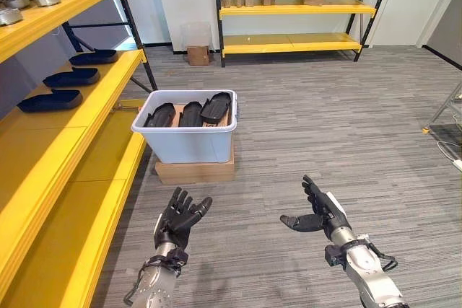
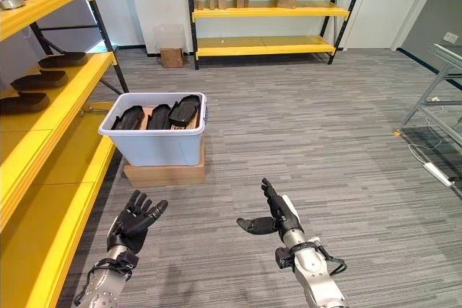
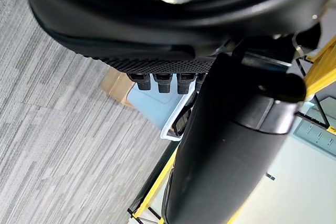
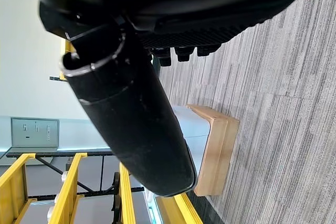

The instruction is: Move parts from the plastic box to the shelf.

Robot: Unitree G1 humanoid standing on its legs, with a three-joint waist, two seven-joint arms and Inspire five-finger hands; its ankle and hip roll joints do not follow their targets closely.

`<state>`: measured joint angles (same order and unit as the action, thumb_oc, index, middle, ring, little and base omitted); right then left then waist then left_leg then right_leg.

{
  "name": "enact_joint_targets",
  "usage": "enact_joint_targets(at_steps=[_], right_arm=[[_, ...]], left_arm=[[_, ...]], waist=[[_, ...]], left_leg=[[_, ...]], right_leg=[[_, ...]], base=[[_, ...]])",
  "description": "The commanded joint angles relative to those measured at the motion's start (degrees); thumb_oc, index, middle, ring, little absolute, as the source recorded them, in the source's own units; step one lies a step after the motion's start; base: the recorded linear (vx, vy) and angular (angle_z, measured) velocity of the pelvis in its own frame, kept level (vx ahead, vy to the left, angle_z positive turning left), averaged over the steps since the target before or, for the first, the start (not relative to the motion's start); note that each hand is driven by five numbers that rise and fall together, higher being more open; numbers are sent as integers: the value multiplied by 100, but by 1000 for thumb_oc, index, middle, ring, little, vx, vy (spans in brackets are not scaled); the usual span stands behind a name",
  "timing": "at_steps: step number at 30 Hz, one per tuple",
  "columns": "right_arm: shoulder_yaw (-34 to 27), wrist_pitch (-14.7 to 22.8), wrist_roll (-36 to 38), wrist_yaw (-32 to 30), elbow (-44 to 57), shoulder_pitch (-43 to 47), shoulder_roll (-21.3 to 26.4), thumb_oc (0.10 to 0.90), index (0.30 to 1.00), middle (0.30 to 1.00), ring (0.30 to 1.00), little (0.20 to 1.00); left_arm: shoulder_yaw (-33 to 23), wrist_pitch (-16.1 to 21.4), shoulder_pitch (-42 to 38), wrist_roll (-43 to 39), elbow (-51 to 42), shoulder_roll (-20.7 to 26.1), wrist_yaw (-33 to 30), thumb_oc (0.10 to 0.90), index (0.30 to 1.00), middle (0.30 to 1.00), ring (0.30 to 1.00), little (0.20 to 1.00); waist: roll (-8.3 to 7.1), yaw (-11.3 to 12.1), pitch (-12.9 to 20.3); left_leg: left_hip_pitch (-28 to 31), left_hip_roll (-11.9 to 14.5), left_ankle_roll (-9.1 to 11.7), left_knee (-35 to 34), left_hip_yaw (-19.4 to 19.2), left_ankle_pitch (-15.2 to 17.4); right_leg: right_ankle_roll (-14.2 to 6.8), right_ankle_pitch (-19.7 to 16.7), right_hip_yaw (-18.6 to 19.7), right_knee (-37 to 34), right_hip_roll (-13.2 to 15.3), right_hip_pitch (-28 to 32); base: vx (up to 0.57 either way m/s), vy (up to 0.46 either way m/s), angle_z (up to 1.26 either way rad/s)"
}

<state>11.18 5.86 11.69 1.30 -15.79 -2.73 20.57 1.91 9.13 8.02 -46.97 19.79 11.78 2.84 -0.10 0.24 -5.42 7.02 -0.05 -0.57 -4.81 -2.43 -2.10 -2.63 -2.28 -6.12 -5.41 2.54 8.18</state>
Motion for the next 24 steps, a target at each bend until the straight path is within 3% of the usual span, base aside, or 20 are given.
enact_joint_targets(at_steps=[1, 14, 24], right_arm=[[-71, 561, 57, -38, 598, 526, 110, 900, 1000, 1000, 1000, 1000], [-132, 542, 179, -64, 549, 493, 102, 900, 1000, 1000, 1000, 1000], [-272, 510, 153, -81, 608, 436, 122, 900, 1000, 1000, 1000, 1000]], left_arm=[[-210, 392, -520, 22, -447, 66, 161, 900, 1000, 1000, 1000, 1000], [-216, 88, -525, 107, -350, 121, 58, 900, 1000, 1000, 1000, 1000], [-256, 73, -510, 92, -491, 166, 259, 900, 1000, 1000, 1000, 1000]], waist=[[-184, 3, 116], [-161, -14, 111], [-147, -44, 84]], left_leg=[[153, -120, -30, -19, -34, 528], [156, -121, -29, -19, -59, 519], [172, -126, -37, -19, -80, 525]], right_leg=[[-147, 226, -252, 41, 22, 174], [-166, 215, -274, 41, 36, 171], [-175, 208, -256, 41, 42, 169]], base=[[0, 0, 0], [-1, 3, 1], [0, 0, 0]])
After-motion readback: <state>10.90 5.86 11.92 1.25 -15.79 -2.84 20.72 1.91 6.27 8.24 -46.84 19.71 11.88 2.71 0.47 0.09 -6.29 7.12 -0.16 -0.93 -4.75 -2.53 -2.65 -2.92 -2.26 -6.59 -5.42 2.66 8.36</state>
